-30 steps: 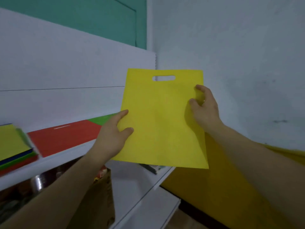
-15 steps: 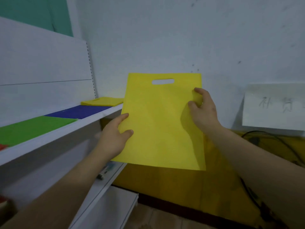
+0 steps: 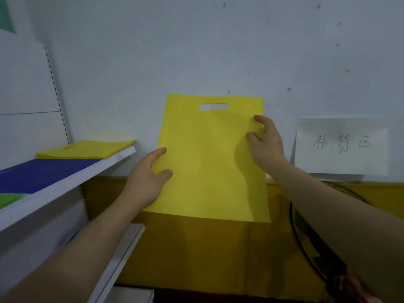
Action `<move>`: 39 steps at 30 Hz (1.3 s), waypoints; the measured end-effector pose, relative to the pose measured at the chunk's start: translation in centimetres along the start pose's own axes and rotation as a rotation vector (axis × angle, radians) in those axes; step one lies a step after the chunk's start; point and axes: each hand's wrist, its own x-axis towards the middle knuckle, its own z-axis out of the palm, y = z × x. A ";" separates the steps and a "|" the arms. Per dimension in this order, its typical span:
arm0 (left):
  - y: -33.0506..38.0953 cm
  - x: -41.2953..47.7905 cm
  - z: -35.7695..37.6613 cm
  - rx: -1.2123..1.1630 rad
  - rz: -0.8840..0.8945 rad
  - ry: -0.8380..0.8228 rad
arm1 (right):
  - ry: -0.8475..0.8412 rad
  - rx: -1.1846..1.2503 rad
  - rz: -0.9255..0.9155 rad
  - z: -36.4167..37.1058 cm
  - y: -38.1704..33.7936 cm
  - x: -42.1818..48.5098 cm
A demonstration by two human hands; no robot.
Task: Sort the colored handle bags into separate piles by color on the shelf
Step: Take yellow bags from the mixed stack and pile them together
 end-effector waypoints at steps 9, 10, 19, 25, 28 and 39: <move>-3.8 7.0 0.9 -0.016 0.016 -0.031 | 0.025 -0.072 0.021 4.5 2.0 4.5; -4.1 7.7 1.2 -0.018 0.015 -0.032 | 0.022 -0.075 0.022 5.0 2.3 5.1; -5.7 14.9 5.1 -0.017 -0.001 0.034 | 0.002 -0.015 -0.023 8.6 6.8 12.5; -7.0 19.5 6.1 0.038 -0.006 0.139 | -0.037 0.056 -0.097 12.2 8.6 18.8; -7.9 20.6 5.5 0.069 -0.025 0.202 | -0.094 0.089 -0.135 15.0 8.9 20.9; -12.5 24.7 -1.1 0.185 -0.116 0.379 | -0.243 0.246 -0.190 29.0 6.7 24.2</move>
